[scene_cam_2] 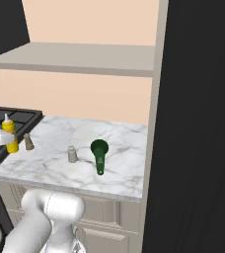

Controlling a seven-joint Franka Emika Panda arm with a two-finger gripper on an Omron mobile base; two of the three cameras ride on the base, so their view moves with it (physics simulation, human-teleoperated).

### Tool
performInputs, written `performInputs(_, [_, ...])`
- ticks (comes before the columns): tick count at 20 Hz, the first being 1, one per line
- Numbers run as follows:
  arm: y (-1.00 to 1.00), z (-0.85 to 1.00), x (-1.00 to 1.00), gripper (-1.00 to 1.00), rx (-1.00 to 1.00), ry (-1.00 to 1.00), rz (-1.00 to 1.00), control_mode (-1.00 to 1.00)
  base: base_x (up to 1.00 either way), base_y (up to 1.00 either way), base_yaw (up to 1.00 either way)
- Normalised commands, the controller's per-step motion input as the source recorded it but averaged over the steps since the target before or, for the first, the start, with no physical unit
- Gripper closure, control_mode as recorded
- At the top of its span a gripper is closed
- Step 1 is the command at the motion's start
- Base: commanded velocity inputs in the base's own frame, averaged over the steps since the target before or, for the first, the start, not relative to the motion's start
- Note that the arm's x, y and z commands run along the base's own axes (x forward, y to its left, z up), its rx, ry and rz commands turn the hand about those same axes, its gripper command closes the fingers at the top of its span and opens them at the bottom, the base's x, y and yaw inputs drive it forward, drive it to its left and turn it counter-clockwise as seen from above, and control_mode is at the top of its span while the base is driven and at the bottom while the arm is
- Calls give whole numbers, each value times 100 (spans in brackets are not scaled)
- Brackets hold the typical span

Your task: There are various items on the counter. Only move the condiments/shakers into the cabinet.

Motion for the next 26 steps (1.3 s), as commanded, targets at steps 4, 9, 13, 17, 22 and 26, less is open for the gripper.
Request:
performInputs(4, [-79,100,0,100,0,8,24,-100,0,0,0])
performInputs(9, [-81,100,0,100,0,5,14,-100,0,0,0])
performInputs(13, [-42,100,0,100,-3,-3,1,-100,0,0,0])
performInputs(17, [-46,100,13,100,-7,-5,-3,-100,0,0,0])
performInputs(22, [-61,95,20,100,-7,1,-14,-100,0,0,0])
performInputs(26, [-60,78,22,100,-6,7,-13,-100,0,0,0])
